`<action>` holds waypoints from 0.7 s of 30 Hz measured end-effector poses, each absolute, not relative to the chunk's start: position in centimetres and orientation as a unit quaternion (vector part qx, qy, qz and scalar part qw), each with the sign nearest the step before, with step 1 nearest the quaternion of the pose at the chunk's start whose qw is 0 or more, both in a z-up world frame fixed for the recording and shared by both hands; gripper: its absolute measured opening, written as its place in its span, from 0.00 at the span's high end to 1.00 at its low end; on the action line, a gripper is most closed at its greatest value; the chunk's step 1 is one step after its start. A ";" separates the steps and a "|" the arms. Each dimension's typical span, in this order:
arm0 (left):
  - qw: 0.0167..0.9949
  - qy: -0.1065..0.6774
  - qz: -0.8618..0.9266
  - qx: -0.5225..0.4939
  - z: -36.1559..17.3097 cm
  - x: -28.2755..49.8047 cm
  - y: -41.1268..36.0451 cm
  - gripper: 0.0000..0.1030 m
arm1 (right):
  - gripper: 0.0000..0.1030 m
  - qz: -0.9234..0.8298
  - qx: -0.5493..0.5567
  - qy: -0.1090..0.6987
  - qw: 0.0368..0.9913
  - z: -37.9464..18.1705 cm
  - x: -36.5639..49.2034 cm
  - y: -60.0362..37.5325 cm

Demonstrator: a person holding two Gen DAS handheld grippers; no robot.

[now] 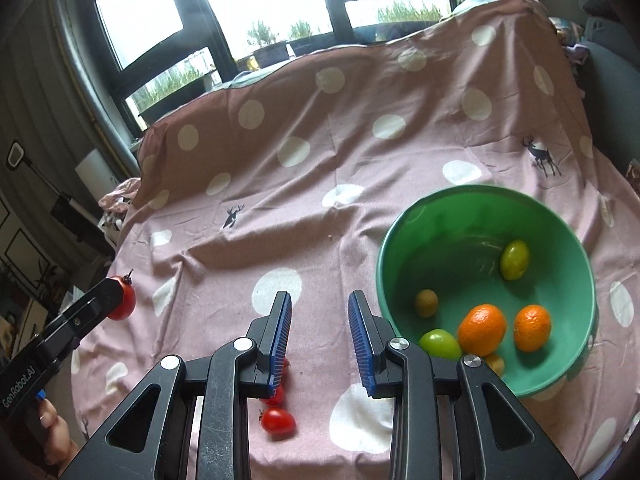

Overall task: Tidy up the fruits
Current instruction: 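Close the right tool on a cherry tomato while the left tool holds its tomato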

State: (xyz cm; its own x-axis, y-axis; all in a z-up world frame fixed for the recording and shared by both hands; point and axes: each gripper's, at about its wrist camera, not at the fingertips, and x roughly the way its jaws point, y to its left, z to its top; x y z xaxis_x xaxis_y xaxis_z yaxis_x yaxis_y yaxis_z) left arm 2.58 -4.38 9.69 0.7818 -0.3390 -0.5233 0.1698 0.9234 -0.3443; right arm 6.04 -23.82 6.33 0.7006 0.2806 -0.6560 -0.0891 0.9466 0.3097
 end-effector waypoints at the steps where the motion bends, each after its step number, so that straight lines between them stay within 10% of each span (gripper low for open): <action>1: 0.934 0.298 -0.141 -0.140 9.9 2.4 -4.7 0.73 | 0.68 0.099 0.126 0.365 0.917 6.7 5.8 -24.0; 21: 0.931 0.308 -0.131 -0.147 9.5 2.7 -4.1 0.73 | 0.68 0.230 0.187 0.451 0.842 2.3 9.1 -21.2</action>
State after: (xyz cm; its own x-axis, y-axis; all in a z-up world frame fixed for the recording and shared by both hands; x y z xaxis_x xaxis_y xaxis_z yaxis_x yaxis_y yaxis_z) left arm 2.67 -4.11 9.54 0.7764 -0.3338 -0.5346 0.1531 0.9227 -0.3538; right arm 9.11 -21.18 2.26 0.4880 0.5557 -0.6731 -0.2191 0.8244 0.5218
